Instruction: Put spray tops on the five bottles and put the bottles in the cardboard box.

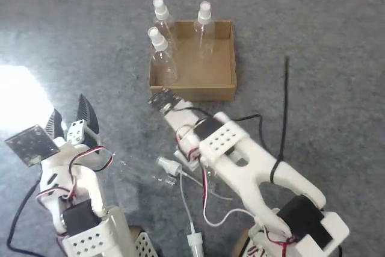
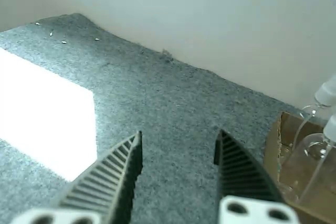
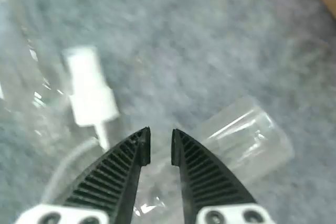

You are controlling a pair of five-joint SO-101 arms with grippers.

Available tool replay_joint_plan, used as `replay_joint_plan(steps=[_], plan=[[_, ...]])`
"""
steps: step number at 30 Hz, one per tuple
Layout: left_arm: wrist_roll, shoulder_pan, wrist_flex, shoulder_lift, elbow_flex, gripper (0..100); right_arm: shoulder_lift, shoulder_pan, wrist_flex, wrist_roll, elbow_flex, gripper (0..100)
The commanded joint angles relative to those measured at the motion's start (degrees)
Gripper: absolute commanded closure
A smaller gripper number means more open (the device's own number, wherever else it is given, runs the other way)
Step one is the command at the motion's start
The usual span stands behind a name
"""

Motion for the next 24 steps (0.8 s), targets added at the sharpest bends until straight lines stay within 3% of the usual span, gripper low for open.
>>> replay_joint_plan(steps=[1, 8, 17, 24], plan=[[0.35, -0.09, -1.49, -0.62, -0.4, 79, -1.71, 3.3, 9.27, 5.1, -5.89, 94.0], [0.35, -0.09, -1.49, -0.62, -0.4, 79, -2.33, 4.53, 19.47, 5.71, -14.42, 94.0], [0.35, -0.09, -1.49, -0.62, -0.4, 79, -13.85, 6.99, 20.0, 5.36, -14.59, 93.5], [0.35, -0.09, -1.49, -0.62, -0.4, 79, -14.9, 1.71, 18.15, -5.89, -13.98, 80.9]])
